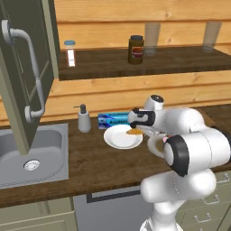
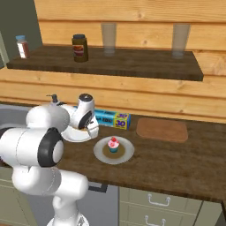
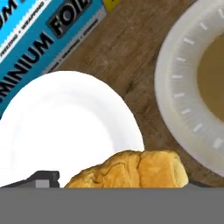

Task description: From the different types of pastries on the counter, select a croissant and place it on the cutting board. Then retrieve a jar of jam from the cabinet and place it alongside the croissant on the cutting board.

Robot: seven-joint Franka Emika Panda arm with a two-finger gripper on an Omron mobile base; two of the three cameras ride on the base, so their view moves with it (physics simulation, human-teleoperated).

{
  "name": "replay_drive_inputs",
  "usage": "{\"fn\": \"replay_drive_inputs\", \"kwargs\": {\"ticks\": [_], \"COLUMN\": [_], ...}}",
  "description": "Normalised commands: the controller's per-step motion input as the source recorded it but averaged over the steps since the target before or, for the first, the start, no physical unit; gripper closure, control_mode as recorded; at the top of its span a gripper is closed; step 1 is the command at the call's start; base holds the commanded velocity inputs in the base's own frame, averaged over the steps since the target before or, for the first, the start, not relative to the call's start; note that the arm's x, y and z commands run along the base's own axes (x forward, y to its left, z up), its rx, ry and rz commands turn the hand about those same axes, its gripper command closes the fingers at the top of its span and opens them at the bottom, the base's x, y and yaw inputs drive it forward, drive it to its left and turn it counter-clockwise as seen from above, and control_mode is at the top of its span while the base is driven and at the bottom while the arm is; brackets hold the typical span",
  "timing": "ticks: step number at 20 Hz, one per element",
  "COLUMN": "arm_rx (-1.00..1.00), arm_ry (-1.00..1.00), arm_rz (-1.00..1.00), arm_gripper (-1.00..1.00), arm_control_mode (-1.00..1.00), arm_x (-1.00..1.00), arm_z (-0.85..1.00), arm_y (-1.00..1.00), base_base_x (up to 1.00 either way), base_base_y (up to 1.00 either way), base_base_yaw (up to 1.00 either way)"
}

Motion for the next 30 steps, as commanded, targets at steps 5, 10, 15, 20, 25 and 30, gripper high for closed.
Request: {"fn": "replay_drive_inputs", "kwargs": {"ticks": [5, 10, 15, 20, 25, 30], "arm_rx": [0.02, 0.0, 0.0, 0.03, 0.01, 0.04], "arm_ry": [0.01, 0.11, 0.07, 0.02, 0.0, 0.0], "arm_rz": [-0.1, -0.09, -0.03, -0.02, -0.03, -0.01], "arm_gripper": [1.0, 1.0, 1.0, 1.0, 1.0, 1.0], "arm_control_mode": [-1.0, -1.0, -1.0, -1.0, -1.0, -1.0], "arm_x": [-0.11, 0.0, 0.0, 0.0, 0.06, 0.33], "arm_z": [0.96, 0.43, 0.32, 0.06, -0.36, -0.2], "arm_y": [-0.54, -0.74, -0.98, -0.93, -0.6, -0.59], "base_base_x": [0.0, 0.0, 0.0, 0.0, 0.0, 0.0], "base_base_y": [0.0, 0.0, 0.0, 0.0, 0.0, 0.0], "base_base_yaw": [0.0, 0.0, 0.0, 0.0, 0.0, 0.0]}}
